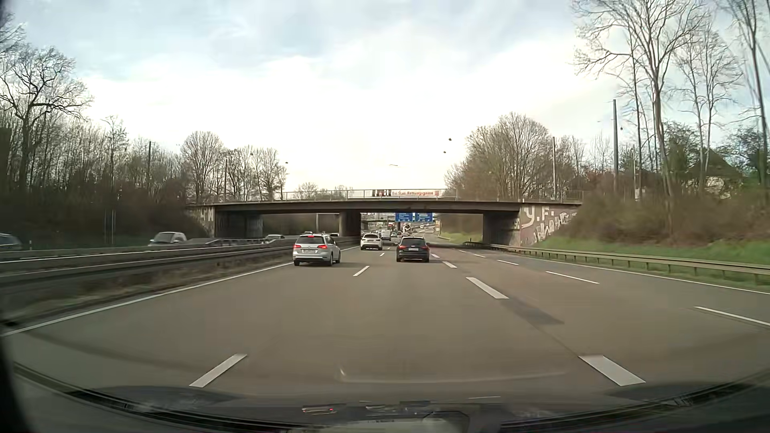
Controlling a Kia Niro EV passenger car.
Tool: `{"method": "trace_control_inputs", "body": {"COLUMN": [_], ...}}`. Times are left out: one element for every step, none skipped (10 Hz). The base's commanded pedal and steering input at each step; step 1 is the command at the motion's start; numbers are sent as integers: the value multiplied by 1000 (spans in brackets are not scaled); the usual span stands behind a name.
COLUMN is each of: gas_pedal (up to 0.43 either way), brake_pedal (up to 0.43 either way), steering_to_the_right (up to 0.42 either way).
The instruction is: Follow the waypoints while adhering to traffic rules and regulations
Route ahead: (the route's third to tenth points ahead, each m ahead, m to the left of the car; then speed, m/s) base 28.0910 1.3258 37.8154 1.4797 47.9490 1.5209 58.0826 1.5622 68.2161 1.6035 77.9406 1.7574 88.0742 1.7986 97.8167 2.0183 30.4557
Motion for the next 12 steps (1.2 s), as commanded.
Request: {"method": "trace_control_inputs", "body": {"gas_pedal": [110,110,110,110,110,110,110,110,110,110,110,110], "brake_pedal": [0,0,0,0,0,0,0,0,0,0,0,0], "steering_to_the_right": [-4,-4,-4,-4,-4,-4,-5,-5,-5,-5,-5,-7]}}
